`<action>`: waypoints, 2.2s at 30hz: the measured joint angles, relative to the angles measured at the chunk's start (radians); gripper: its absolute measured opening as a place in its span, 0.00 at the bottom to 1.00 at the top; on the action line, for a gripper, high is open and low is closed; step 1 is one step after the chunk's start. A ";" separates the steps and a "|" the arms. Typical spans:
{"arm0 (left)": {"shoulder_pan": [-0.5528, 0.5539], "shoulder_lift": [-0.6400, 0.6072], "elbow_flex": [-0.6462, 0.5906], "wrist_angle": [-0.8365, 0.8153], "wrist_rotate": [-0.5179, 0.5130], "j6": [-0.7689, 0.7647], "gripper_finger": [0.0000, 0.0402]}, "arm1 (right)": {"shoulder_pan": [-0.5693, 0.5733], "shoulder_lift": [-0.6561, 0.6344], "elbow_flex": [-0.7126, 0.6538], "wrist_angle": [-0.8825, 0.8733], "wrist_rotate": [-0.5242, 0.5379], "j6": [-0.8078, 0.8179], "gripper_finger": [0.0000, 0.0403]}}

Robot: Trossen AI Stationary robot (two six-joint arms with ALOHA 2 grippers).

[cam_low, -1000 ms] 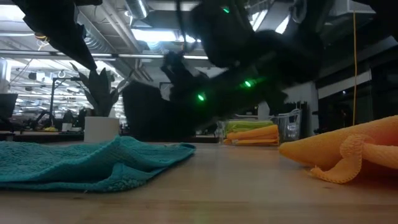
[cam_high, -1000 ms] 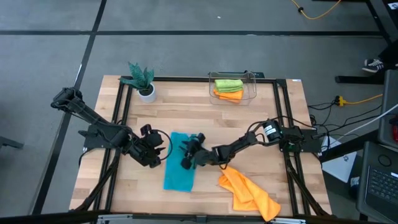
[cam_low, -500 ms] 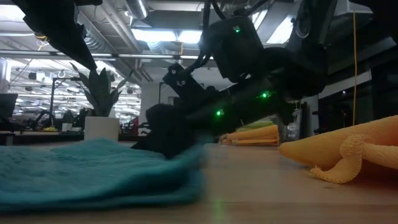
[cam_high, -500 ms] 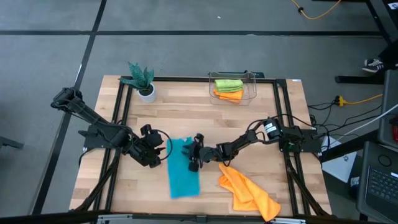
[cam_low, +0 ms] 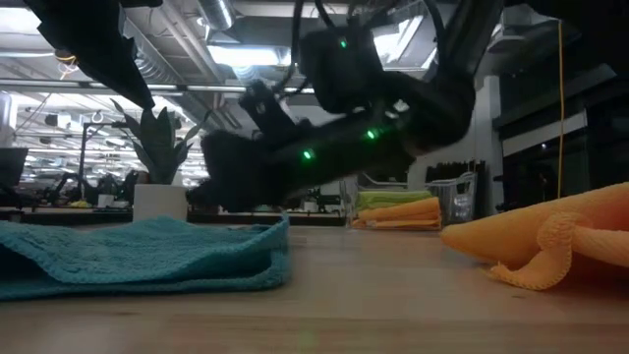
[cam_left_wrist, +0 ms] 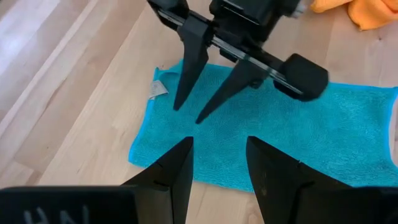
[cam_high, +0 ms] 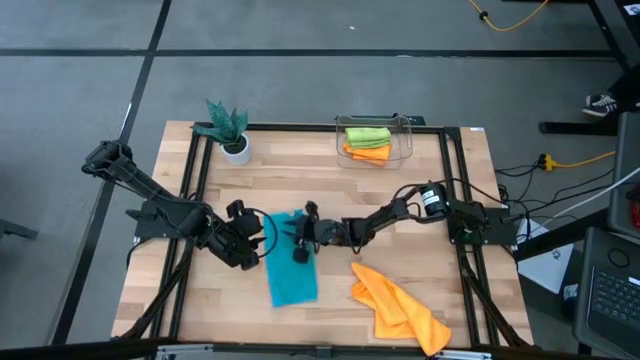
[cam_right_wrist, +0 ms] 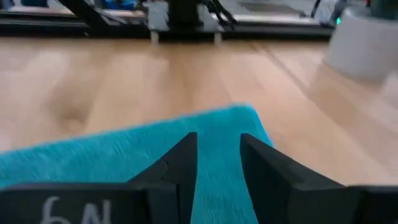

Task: Fold microfiber towels
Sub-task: Fold the blue microfiber towel

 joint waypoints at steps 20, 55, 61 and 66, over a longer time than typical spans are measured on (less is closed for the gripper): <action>-0.076 0.035 0.000 0.396 0.128 0.103 0.37 | 0.153 -0.498 0.051 -1.007 -0.123 0.129 0.31; -0.260 0.517 0.000 0.735 0.198 0.211 0.51 | 0.300 -0.283 0.052 -0.755 -0.318 0.014 0.66; -0.251 0.591 0.000 0.776 0.198 0.213 0.51 | 0.324 -0.222 0.052 -0.745 -0.329 -0.036 0.62; -0.240 0.620 0.000 0.779 0.199 0.212 0.51 | 0.320 -0.175 0.052 -0.744 -0.324 -0.032 0.59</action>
